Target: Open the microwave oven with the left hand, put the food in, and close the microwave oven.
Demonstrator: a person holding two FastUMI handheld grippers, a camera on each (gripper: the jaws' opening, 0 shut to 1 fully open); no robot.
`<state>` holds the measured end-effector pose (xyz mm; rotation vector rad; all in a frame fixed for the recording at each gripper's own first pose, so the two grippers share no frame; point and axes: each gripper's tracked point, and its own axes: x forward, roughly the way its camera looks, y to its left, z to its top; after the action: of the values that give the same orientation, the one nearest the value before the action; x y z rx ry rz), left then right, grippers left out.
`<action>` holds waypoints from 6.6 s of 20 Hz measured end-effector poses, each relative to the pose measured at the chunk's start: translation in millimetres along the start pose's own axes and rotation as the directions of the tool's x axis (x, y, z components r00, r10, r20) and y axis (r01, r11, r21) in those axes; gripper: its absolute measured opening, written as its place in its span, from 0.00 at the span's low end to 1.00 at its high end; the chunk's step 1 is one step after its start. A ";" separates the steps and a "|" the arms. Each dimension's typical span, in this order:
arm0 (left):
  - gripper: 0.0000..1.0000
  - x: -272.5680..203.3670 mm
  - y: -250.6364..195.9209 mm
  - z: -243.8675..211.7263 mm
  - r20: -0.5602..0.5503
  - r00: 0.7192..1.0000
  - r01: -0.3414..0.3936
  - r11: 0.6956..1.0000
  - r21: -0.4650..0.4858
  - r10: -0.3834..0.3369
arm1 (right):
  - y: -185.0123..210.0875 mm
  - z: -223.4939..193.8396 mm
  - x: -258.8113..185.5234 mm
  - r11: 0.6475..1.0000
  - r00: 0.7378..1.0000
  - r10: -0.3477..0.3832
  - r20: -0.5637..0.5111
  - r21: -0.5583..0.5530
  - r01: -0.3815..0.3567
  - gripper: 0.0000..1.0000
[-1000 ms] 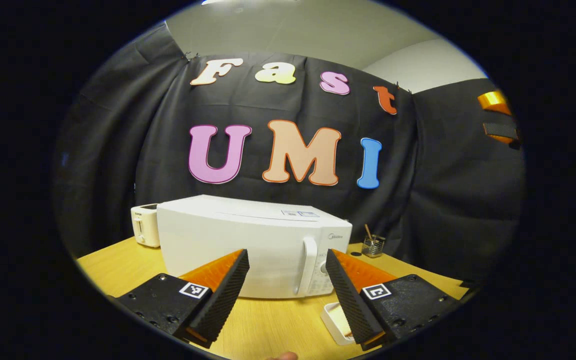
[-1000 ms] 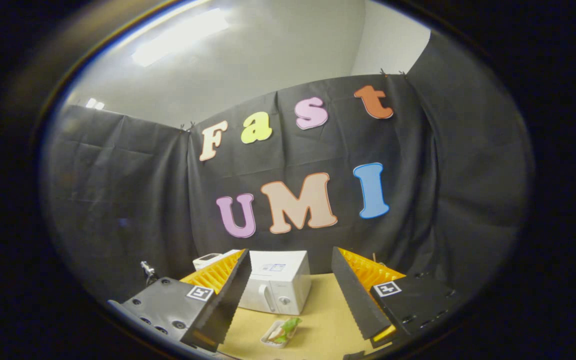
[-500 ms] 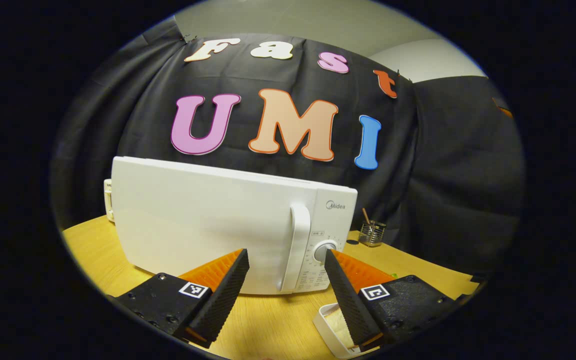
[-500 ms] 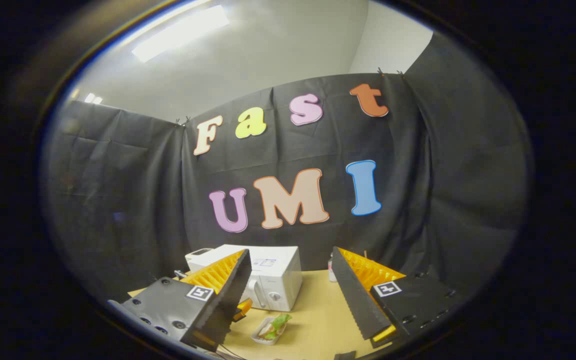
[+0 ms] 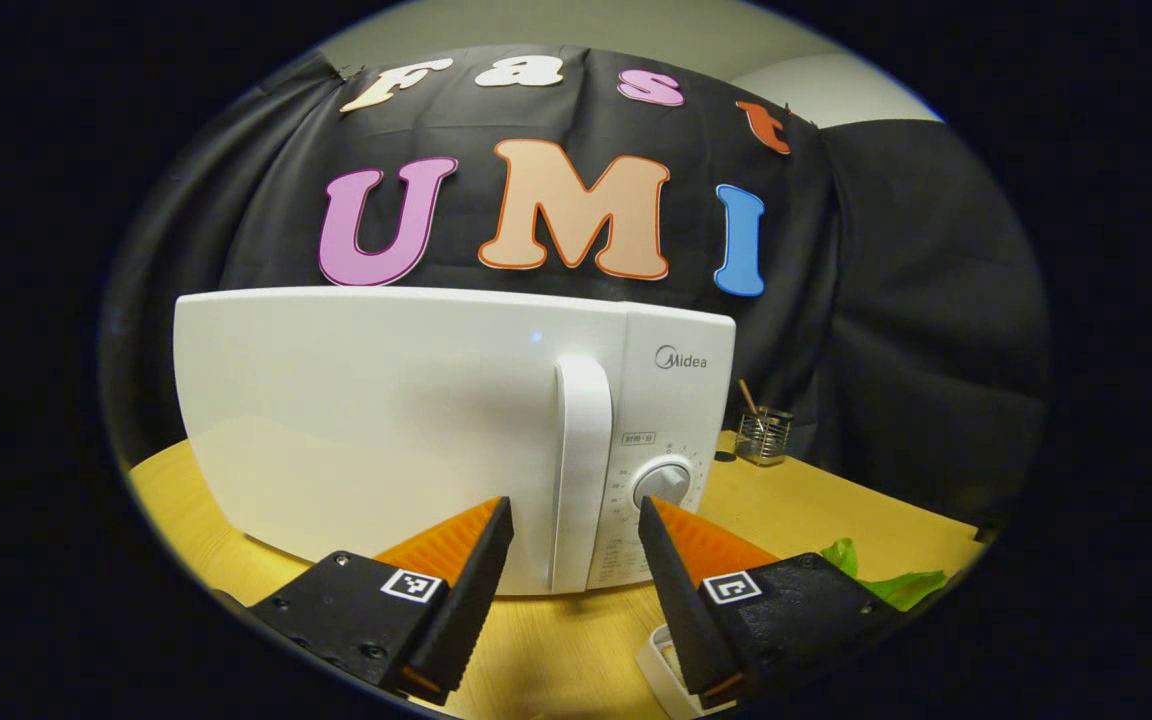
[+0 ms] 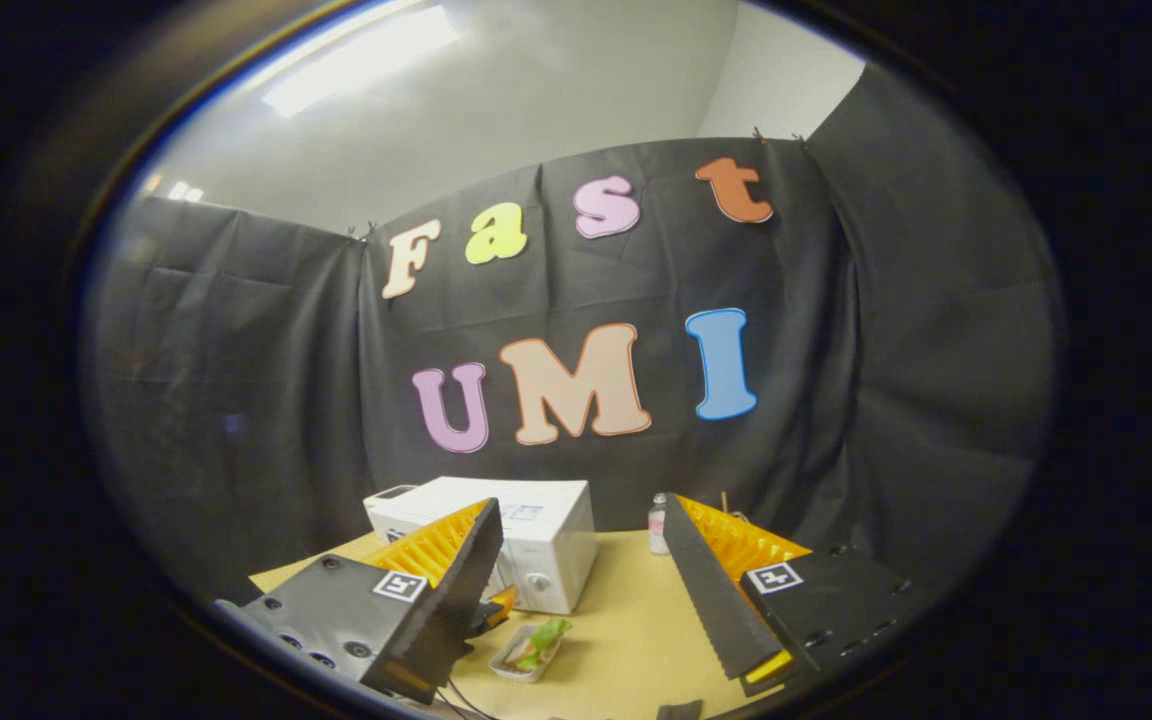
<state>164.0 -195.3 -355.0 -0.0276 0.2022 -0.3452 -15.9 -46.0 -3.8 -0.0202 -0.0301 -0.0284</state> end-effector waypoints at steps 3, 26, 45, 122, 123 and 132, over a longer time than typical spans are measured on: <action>0.70 8.3 1.5 -7.3 -0.013 1.000 -0.013 1.000 -0.007 0.013 | -9.5 -1.4 1.1 1.000 1.000 -0.021 0.001 0.002 0.021 0.91; 0.09 -14.5 5.6 -20.1 -0.018 0.990 -0.139 0.990 -0.037 0.138 | -26.6 -47.7 5.7 0.998 0.996 -0.055 -0.067 0.005 0.056 0.91; 0.31 -156.1 40.4 -25.1 -0.014 1.000 0.010 0.997 0.072 -0.009 | 43.5 -113.0 35.2 0.996 0.986 0.083 -0.146 0.033 -0.080 0.92; 0.99 -400.3 305.0 114.9 0.280 0.700 -0.657 0.746 -0.107 0.657 | 60.8 -400.2 120.2 0.935 0.631 0.109 -0.769 0.294 0.198 0.45; 0.99 -403.1 306.3 115.4 0.282 0.694 -0.664 0.741 -0.104 0.662 | 62.2 -397.3 119.5 0.936 0.639 0.107 -0.761 0.295 0.194 0.45; 0.94 -408.2 310.5 113.0 0.277 0.678 -0.686 0.721 -0.094 0.681 | 87.1 -312.5 111.0 0.910 0.837 0.147 -0.528 0.404 0.095 0.37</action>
<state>-85.8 234.2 -184.9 0.0167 -0.0986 0.4230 106.8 31.5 -314.4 0.4211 0.5477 0.0022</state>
